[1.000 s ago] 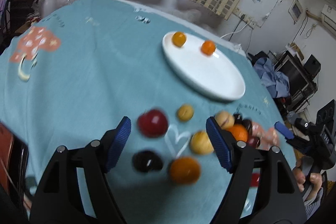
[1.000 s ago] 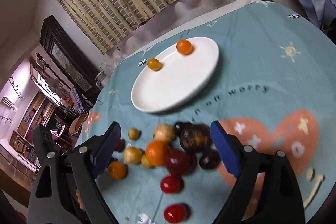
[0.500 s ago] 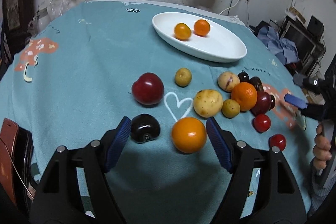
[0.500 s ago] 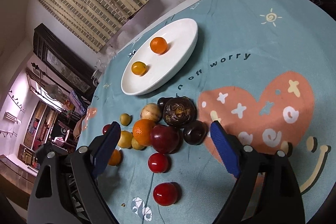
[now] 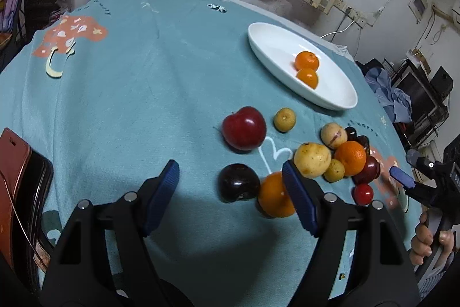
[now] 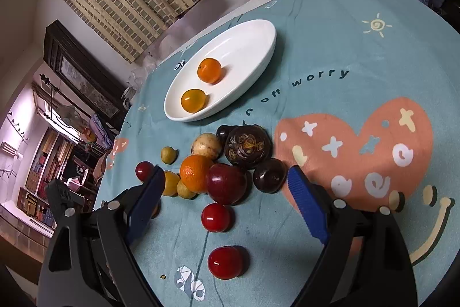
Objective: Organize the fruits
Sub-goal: 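Grasp the red cherry tomato with the right tool while the left tool grasps a dark plum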
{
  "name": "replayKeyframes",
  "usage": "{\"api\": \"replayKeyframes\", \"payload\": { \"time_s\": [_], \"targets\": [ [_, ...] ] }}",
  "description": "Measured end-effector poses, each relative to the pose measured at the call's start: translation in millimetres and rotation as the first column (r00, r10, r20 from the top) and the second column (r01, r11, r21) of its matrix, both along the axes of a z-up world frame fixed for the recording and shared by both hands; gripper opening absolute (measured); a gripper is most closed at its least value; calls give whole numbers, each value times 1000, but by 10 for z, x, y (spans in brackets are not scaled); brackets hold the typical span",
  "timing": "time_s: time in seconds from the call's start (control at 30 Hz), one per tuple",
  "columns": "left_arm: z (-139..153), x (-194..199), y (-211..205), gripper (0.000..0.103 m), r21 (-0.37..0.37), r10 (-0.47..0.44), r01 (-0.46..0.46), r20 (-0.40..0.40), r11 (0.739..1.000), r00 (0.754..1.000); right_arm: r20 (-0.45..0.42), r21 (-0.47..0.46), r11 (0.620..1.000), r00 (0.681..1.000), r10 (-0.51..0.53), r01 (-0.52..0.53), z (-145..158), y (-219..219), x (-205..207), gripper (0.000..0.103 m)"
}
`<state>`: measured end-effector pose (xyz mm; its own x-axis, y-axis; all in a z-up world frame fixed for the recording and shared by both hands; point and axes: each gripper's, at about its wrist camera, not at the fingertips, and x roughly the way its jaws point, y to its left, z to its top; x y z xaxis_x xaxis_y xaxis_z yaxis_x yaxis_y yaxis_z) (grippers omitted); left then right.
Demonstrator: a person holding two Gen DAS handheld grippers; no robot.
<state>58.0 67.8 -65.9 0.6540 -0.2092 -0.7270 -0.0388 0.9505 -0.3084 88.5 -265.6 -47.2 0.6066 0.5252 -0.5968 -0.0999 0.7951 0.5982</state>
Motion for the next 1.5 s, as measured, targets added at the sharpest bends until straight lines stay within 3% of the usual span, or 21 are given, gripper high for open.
{"api": "replayKeyframes", "payload": {
  "time_s": [0.13,0.23,0.33,0.4,0.5,0.6,0.7,0.9,1.07,1.17,1.23,1.27,1.4,1.5],
  "targets": [
    [3,3,-61,77,7,-33,33,7,999,999,2,-14,1000,1000,8,-8,0,26,-3,87],
    [-30,8,-190,81,-29,-127,127,-2,991,992,2,-15,1000,1000,7,-7,-2,20,-4,87],
    [-86,28,-441,87,44,-219,221,-36,974,975,4,-13,1000,1000,0,1,6,15,4,87],
    [-73,37,-435,87,68,-208,210,-34,975,978,5,-10,1000,1000,-6,6,0,4,4,87],
    [-43,69,-141,86,-27,-111,111,-21,993,994,7,-5,1000,1000,-4,4,1,3,1,87],
    [-61,122,64,85,-88,-34,32,-30,996,999,20,-20,1000,1000,8,-7,9,29,-15,87],
    [-49,121,10,86,-57,-45,44,-23,997,999,42,-42,999,999,31,-29,38,84,-53,87],
    [-64,120,11,85,-85,-59,57,-30,995,998,44,-90,983,985,167,-163,18,313,-296,86],
    [-66,99,-20,85,-79,-80,78,-29,994,996,-27,-173,963,979,203,-204,-166,403,-395,61],
    [-67,91,39,81,-107,-68,65,-28,992,997,-42,-265,935,972,231,-234,-235,547,-452,44],
    [-59,90,88,79,-122,-53,50,-23,991,998,-26,-315,917,968,248,-244,-225,626,-513,41],
    [-51,82,125,78,-134,-40,37,-18,990,999,-28,-307,916,964,264,-260,-243,629,-523,32],
    [-54,75,239,78,-182,-15,11,-20,983,1000,-43,-263,928,964,263,-265,-289,543,-500,30],
    [-76,88,209,75,-162,-21,15,-35,987,999,-43,-256,929,963,266,-268,-285,540,-492,30]
  ]
}}
